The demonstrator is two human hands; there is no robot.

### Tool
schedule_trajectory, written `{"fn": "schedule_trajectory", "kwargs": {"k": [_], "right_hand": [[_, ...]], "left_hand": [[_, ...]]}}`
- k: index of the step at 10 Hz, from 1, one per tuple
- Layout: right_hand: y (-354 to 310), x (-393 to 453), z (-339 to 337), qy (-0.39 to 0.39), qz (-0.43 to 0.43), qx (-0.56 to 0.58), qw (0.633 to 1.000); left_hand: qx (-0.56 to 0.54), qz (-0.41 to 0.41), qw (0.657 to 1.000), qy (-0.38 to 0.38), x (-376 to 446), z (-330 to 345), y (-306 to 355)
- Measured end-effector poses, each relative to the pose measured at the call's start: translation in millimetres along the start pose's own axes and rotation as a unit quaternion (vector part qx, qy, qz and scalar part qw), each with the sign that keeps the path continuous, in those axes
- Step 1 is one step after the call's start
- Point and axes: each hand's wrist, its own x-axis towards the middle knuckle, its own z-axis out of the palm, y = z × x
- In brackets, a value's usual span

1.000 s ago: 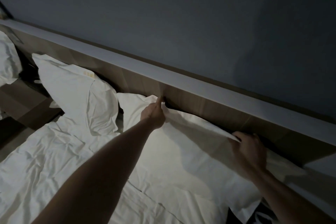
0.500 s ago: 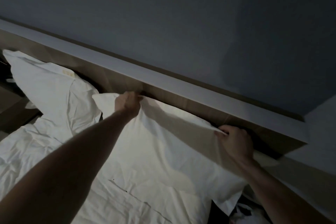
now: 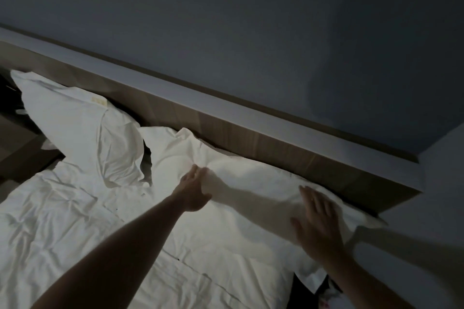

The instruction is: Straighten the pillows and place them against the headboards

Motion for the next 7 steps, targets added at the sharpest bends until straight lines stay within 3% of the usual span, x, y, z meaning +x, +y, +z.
{"fn": "schedule_trajectory", "kwargs": {"k": [1,2,4,5,7], "right_hand": [[15.2,5.0,9.5,-0.033,0.035,-0.027,0.998],[18.5,7.0,14.6,-0.071,0.053,-0.059,0.994],[-14.7,-10.7,11.9,-0.075,0.046,-0.017,0.996],[-31.8,-35.3,11.9,-0.114,0.027,-0.005,0.993],[-62.7,-121.0,25.1,-0.254,0.100,0.107,0.956]], "left_hand": [[0.050,0.024,0.998,-0.021,-1.2,-2.6,-7.8],[0.044,0.047,0.998,0.019,-8.8,-8.7,-9.1],[0.030,0.026,0.999,0.011,-55.3,-1.6,-18.7],[0.000,0.029,0.999,0.022,-91.8,3.4,-23.5],[-0.046,-0.003,0.999,0.003,-225.3,22.7,-74.0]]}}
